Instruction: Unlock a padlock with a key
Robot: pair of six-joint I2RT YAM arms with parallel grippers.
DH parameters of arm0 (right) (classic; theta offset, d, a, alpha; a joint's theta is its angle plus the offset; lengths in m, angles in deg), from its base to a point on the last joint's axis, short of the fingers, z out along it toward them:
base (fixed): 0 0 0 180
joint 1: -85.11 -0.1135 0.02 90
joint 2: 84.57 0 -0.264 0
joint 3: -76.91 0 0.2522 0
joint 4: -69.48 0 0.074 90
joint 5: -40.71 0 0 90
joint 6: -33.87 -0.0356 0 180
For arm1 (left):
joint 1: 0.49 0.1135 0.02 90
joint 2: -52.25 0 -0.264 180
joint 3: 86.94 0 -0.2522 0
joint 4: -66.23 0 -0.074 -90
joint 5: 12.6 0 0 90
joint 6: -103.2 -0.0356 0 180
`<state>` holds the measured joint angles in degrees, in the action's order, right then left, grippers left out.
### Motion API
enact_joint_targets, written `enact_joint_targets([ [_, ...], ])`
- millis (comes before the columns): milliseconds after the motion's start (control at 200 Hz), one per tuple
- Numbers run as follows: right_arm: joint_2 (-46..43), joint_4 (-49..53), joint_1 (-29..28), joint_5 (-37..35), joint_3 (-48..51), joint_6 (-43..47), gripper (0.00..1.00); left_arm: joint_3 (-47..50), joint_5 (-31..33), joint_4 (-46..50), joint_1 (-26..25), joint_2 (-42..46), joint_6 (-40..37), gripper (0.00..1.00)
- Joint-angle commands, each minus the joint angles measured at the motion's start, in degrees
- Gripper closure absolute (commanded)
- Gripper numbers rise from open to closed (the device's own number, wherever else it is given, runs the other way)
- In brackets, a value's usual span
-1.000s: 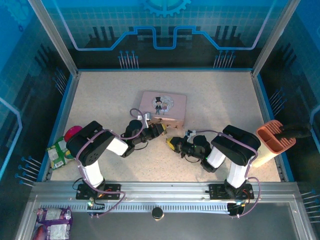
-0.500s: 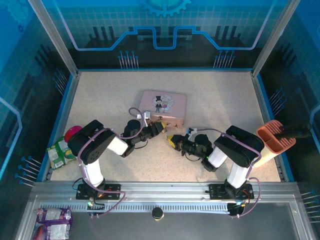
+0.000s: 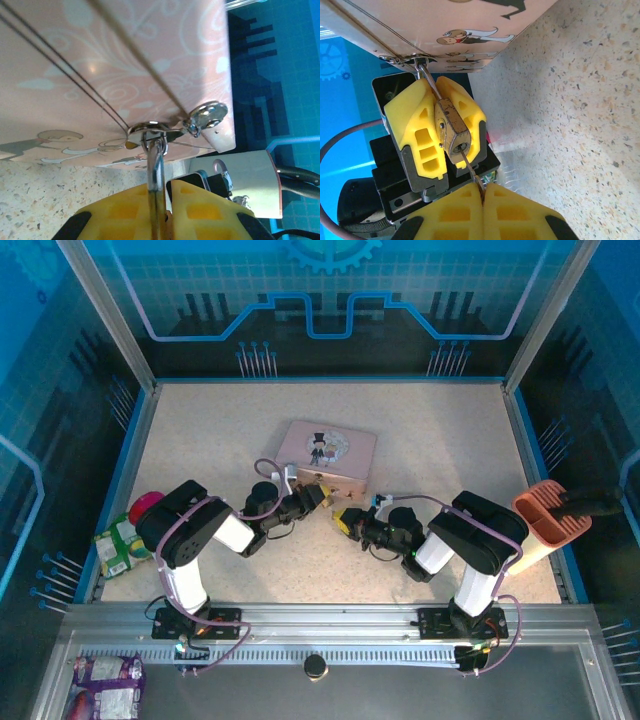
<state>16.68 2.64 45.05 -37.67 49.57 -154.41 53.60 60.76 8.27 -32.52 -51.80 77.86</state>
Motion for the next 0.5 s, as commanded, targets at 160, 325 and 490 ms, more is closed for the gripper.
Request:
enact_joint_targets([
  [160, -0.54, -0.96, 0.54, 0.42, -0.97, 1.33, 1.00, -0.59, -4.28, -8.07, -0.28, 0.78, 0.79, 1.00],
  [325, -0.62, -0.96, 0.67, 0.42, -0.87, 1.32, 1.00, -0.41, -4.36, -8.45, -0.31, 0.71, 1.08, 1.00],
  [490, -0.62, -0.94, 0.77, 0.20, -0.82, 1.41, 1.00, -0.32, -4.36, -8.51, -0.30, 1.11, 1.43, 1.00],
])
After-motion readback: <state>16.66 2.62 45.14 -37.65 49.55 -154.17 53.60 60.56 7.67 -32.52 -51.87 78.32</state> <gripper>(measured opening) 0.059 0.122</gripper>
